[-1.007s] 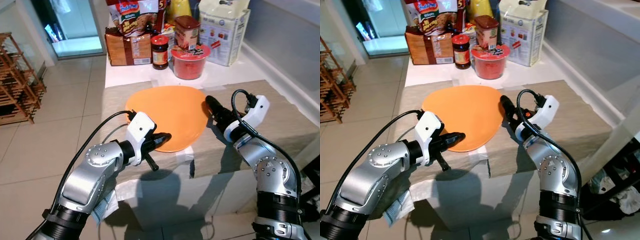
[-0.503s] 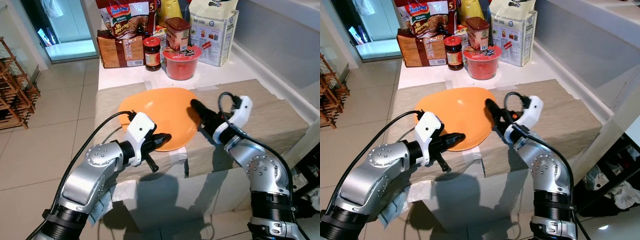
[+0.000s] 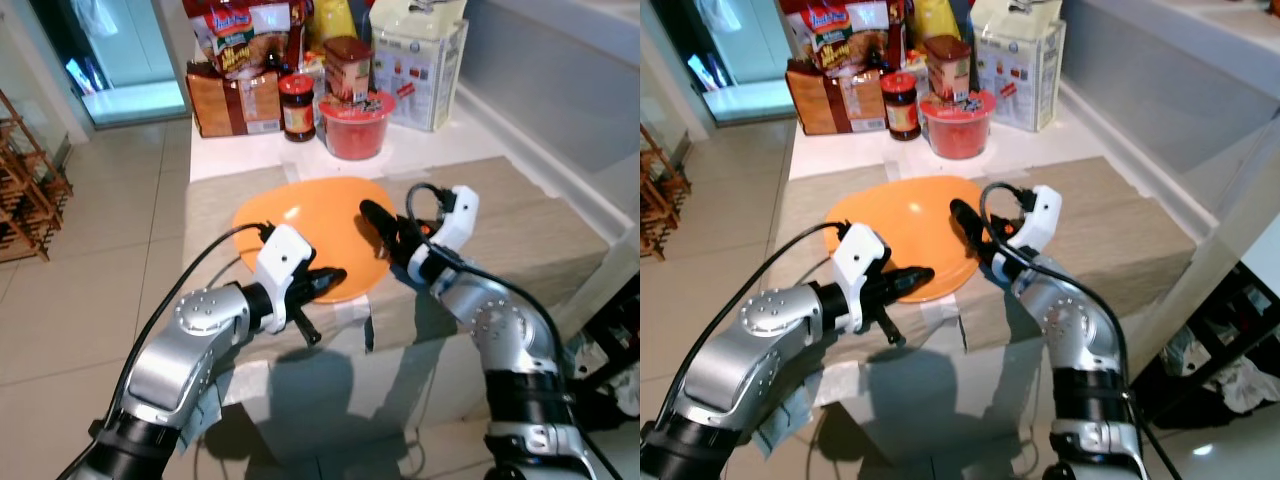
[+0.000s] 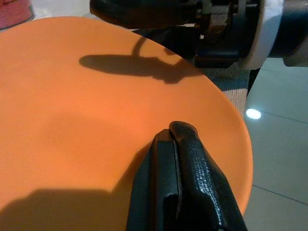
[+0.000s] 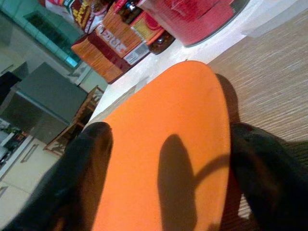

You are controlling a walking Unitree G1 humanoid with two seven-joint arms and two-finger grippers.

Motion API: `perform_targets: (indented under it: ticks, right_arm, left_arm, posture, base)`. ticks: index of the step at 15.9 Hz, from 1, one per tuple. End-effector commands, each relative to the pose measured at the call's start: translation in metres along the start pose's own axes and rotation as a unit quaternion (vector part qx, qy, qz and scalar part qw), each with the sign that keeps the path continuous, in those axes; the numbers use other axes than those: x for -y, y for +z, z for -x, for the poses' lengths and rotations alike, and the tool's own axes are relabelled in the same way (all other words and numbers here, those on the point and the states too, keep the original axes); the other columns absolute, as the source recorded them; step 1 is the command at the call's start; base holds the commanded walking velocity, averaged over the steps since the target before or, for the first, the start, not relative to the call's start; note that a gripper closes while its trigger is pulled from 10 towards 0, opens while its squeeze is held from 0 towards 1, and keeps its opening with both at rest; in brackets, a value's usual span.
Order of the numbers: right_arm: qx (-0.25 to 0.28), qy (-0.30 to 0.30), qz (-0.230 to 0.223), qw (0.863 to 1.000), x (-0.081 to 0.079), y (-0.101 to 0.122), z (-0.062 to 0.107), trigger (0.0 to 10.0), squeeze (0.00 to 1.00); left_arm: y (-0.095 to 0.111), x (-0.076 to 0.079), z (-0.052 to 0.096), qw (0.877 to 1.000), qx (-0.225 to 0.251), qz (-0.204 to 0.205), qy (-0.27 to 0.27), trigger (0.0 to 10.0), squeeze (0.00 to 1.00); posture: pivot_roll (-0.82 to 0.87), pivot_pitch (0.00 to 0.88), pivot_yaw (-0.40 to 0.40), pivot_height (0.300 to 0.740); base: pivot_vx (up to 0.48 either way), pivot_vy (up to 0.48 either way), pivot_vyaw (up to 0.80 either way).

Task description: Setting the table

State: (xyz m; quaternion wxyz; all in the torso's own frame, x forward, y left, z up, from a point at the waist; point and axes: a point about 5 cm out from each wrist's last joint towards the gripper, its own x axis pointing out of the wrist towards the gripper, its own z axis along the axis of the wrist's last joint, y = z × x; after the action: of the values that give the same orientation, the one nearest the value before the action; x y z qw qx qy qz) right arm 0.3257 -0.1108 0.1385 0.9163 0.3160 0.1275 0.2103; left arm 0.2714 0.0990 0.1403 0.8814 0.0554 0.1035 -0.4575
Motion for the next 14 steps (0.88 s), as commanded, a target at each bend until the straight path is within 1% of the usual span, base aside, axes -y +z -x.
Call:
perform_targets:
  ticks: [1, 5, 8, 14]
  right_arm:
    - [-0.037, 0.001, -0.002, 0.999, -0.0025, -0.0153, -0.0062, 0.0, 0.00]
    - [-0.040, -0.005, 0.000, 0.999, -0.0019, -0.0210, -0.0108, 0.0, 0.00]
    - [-0.040, 0.000, -0.004, 0.999, -0.0023, -0.0227, -0.0123, 0.0, 0.00]
    - [-0.032, 0.009, 0.002, 0.999, -0.0021, -0.0220, -0.0070, 0.0, 0.00]
  left_arm:
    - [-0.0067, 0.0039, -0.0028, 1.000, -0.021, 0.009, -0.013, 10.0, 0.00]
    - [-0.0025, 0.0055, -0.0015, 1.000, -0.015, 0.012, -0.015, 10.0, 0.00]
    - [-0.0034, 0.0049, -0.0010, 1.000, -0.015, 0.012, -0.014, 10.0, 0.00]
    - [0.0019, 0.0000, -0.0020, 1.000, -0.007, 0.007, -0.005, 10.0, 0.00]
  posture:
    - [-0.09, 0.014, 0.073, 0.740]
    - [-0.09, 0.020, 0.071, 0.740]
    - [-0.09, 0.020, 0.071, 0.740]
    - [-0.09, 0.020, 0.064, 0.740]
  base:
    - [0.000, 0.000, 0.00]
    - [0.000, 0.000, 0.00]
    - [0.000, 0.000, 0.00]
    - [0.000, 0.000, 0.00]
